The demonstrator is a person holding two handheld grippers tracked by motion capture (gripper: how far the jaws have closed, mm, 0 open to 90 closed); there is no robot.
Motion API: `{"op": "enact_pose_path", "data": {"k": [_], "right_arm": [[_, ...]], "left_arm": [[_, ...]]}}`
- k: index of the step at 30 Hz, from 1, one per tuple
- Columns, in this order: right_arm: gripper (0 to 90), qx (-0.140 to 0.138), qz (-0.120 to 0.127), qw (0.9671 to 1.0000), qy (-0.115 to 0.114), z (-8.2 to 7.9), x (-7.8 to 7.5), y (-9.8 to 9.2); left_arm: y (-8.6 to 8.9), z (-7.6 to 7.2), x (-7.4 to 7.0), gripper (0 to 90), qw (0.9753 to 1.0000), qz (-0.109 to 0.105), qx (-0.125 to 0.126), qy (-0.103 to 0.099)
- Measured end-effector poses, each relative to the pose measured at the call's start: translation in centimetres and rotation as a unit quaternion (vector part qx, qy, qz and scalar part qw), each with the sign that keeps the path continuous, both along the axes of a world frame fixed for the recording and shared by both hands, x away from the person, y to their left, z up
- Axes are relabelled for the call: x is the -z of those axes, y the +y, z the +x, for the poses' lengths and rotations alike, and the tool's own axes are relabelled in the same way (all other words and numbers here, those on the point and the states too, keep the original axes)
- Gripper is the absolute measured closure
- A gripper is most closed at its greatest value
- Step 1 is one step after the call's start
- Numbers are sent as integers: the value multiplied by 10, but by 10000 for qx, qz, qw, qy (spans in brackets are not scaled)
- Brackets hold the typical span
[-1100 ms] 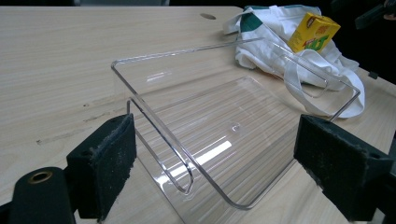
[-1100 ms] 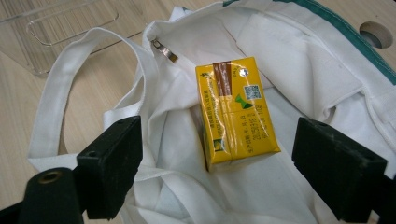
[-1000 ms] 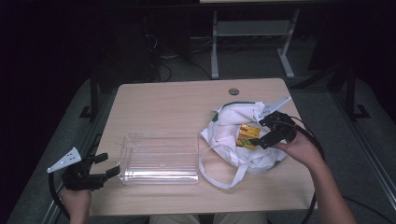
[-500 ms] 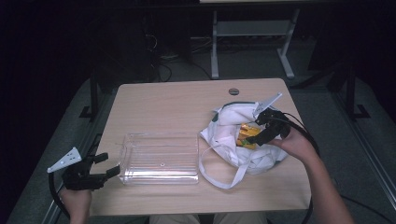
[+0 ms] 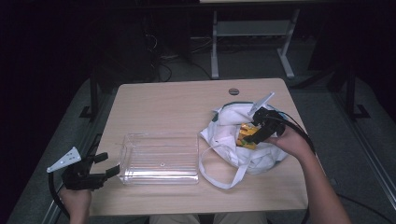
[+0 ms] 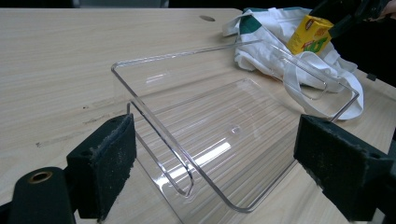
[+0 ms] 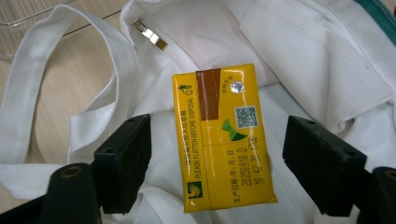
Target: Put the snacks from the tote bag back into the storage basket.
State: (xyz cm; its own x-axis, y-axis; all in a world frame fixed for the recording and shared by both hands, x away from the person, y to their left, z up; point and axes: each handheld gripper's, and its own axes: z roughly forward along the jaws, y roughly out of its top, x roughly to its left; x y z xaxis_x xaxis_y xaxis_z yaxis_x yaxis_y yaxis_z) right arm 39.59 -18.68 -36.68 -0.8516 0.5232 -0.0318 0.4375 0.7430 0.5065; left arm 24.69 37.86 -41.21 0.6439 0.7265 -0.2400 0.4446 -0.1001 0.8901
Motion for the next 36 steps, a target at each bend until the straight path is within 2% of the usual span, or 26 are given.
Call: {"op": "enact_pose_path", "data": {"k": [14,28,36], "right_arm": [[325,-64,-239,9996,124,7,9,6],[452,-137,-417,9990,53,9,13,11],[469,-218,-518,9984,-38,8,14,14]], "left_arm": [[0,0,0,128,10000,-17,12,-1],[0,1,0,128,10000,-17,7,-10],[0,1,0,127,10000,-17,8,-22]]}}
